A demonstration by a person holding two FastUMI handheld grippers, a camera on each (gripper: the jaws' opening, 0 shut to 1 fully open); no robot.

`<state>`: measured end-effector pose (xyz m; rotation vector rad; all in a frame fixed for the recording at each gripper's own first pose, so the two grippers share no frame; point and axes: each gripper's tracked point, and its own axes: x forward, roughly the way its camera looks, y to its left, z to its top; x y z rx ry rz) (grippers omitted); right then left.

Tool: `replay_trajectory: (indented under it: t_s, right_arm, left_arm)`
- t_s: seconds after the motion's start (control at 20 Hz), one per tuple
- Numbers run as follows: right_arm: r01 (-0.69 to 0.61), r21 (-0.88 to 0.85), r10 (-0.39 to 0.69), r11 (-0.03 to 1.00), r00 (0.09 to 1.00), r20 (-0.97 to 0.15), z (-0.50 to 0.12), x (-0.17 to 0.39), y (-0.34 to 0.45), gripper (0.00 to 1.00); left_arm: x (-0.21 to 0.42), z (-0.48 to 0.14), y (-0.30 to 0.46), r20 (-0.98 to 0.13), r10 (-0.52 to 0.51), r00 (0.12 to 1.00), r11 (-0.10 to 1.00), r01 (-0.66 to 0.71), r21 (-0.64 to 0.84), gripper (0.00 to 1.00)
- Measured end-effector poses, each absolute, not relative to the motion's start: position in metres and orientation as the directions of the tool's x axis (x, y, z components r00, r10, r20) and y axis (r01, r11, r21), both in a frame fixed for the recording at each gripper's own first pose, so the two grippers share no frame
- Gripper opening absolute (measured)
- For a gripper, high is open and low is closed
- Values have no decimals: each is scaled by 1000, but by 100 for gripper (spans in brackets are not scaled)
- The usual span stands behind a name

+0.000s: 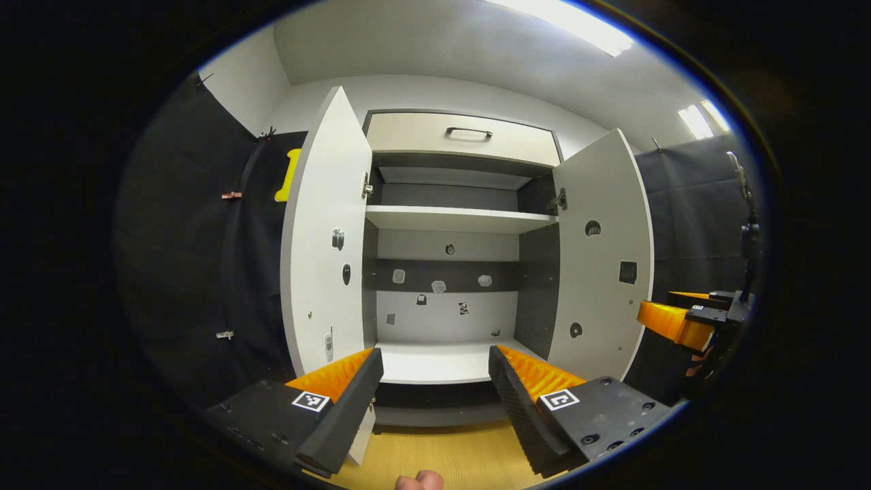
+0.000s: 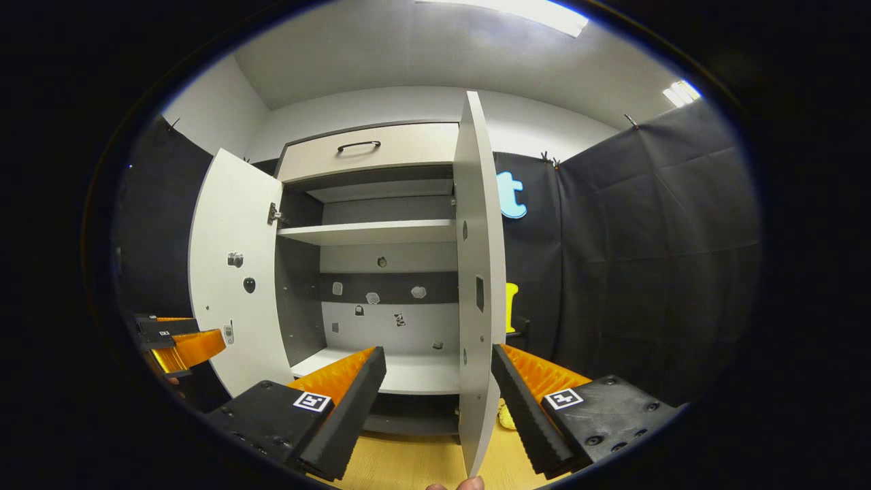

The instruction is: Open the right door of the double-door shoe cabinet with the right hand, and open the left door with the left hand.

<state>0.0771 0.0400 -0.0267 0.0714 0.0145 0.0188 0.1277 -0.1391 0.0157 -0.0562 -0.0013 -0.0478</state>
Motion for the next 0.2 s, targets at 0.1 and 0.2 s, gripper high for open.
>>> replay_trajectory:
  t_s: [0.1,0.2]
  right_arm:
    - [-13,69,14,998,1000,-8,-25,76,39,98]
    - [-13,66,13,998,1000,-6,-25,75,39,98]
  left_arm:
    - [130,15,-140,-1,-53,999,997,53,-52,96]
    - [132,15,-141,-2,-55,998,998,55,-42,96]
